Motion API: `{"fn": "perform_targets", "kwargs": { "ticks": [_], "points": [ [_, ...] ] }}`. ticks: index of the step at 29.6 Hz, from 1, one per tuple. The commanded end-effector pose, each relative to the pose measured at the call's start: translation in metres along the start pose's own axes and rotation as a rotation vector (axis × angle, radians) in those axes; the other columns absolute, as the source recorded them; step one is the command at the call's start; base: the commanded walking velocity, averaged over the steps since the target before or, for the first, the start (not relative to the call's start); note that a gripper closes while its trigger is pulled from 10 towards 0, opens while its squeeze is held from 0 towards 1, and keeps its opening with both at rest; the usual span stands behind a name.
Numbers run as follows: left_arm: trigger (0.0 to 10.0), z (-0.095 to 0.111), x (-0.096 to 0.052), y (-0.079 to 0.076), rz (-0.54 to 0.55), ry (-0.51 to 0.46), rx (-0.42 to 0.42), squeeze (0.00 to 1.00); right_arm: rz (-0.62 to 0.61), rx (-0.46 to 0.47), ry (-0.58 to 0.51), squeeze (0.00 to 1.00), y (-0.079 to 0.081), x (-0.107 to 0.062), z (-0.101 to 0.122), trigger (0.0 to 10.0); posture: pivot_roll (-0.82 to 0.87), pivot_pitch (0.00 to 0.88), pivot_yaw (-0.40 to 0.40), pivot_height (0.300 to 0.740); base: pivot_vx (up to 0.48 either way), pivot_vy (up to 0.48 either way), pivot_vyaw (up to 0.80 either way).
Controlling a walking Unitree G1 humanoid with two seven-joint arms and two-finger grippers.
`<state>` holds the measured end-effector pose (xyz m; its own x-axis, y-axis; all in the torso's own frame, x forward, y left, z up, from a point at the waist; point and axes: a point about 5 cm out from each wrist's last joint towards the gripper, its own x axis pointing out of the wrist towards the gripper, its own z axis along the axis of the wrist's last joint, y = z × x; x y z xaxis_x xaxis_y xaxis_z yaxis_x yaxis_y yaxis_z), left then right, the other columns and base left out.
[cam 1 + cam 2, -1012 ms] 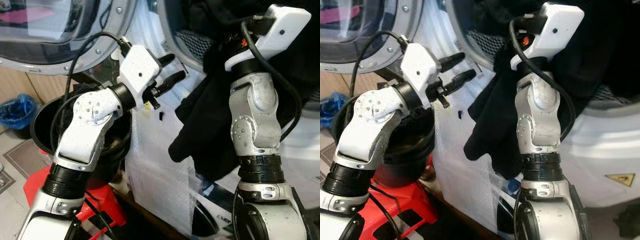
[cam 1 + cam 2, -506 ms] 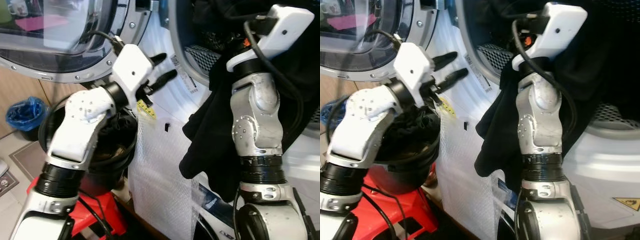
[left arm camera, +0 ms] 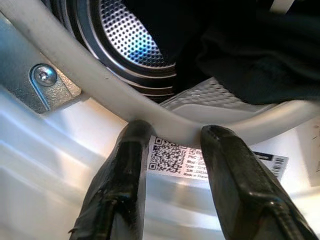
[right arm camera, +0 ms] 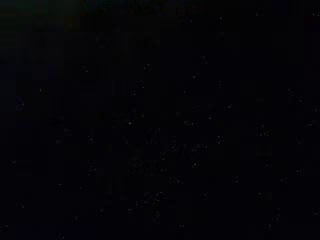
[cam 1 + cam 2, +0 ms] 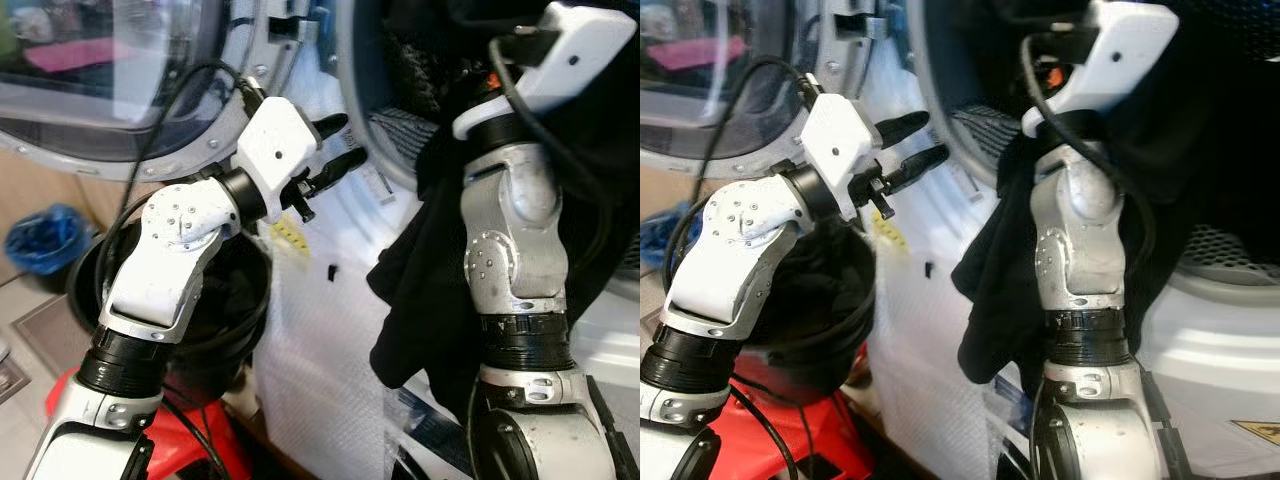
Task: Clothes washing
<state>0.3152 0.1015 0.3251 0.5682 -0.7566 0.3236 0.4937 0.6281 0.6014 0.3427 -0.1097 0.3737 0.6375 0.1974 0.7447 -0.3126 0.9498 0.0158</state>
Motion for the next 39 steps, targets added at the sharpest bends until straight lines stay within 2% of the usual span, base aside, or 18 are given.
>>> {"fn": "perform_targets", "kwargs": {
  "ticks": [1, 21, 22, 23, 24, 25, 29, 33, 35, 36, 39],
  "points": [
    [10.0, 0.007, 0.004, -0.002, -0.008, -0.031, -0.001, 0.0, -0.034, -0.01, 0.018, 0.0, -0.013, -0.005, -0.002, 10.0, 0.2, 0.189, -0.102, 0.74, 0.315, 0.0, 0.0],
    [10.0, 0.006, 0.004, -0.002, -0.01, -0.032, 0.001, 0.0, -0.035, -0.01, 0.019, 0.0, -0.013, -0.006, -0.002, 10.0, 0.2, 0.189, -0.102, 0.74, 0.315, 0.0, 0.0],
    [10.0, -0.002, -0.001, -0.039, -0.175, -0.022, -0.025, 0.0, -0.142, -0.135, 0.024, 0.0, -0.036, 0.016, 0.006, 10.0, 0.21, 0.167, -0.101, 0.74, 0.0, 0.0, 0.0],
    [10.0, -0.008, -0.005, -0.067, -0.291, -0.021, -0.054, 0.0, -0.239, -0.227, 0.017, 0.0, -0.054, 0.031, 0.016, 10.0, 0.21, 0.168, -0.103, 0.74, 0.0, 0.0, 0.0],
    [10.0, -0.01, -0.01, -0.087, -0.367, -0.024, -0.077, 0.0, -0.307, -0.284, 0.008, 0.0, -0.067, 0.04, 0.025, 10.0, 0.21, 0.168, -0.103, 0.74, 0.0, 0.0, 0.0],
    [10.0, -0.013, -0.01, -0.099, -0.399, -0.023, -0.051, 0.0, -0.334, -0.297, 0.007, 0.0, -0.071, 0.045, 0.029, 10.0, 0.22, 0.171, -0.107, 0.74, 0.0, 0.0, 0.0],
    [10.0, -0.008, -0.007, -0.102, -0.374, -0.045, -0.039, 0.0, -0.276, -0.271, 0.014, 0.0, -0.056, 0.046, 0.02, 10.0, 0.23, 0.173, -0.106, 0.74, 0.0, 0.0, 0.0],
    [10.0, -0.004, -0.008, -0.099, -0.351, -0.061, -0.017, 0.0, -0.242, -0.258, 0.019, 0.0, -0.049, 0.043, 0.015, 10.0, 0.23, 0.172, -0.102, 0.74, 0.0, 0.0, 0.0],
    [10.0, -0.001, -0.008, -0.096, -0.326, -0.07, 0.016, 0.0, -0.233, -0.251, 0.013, 0.0, -0.048, 0.043, 0.014, 10.0, 0.22, 0.173, -0.1, 0.74, 0.0, 0.0, 0.0],
    [10.0, 0.003, -0.009, -0.093, -0.313, -0.09, 0.072, 0.0, -0.232, -0.253, 0.001, 0.0, -0.048, 0.045, 0.014, 10.0, 0.22, 0.173, -0.1, 0.74, 0.0, 0.0, 0.0],
    [10.0, 0.007, -0.011, -0.095, -0.325, -0.108, 0.166, 0.0, -0.227, -0.262, -0.019, 0.0, -0.048, 0.049, 0.015, 10.0, 0.22, 0.173, -0.097, 0.74, 0.0, 0.0, 0.0]
  ]
}}
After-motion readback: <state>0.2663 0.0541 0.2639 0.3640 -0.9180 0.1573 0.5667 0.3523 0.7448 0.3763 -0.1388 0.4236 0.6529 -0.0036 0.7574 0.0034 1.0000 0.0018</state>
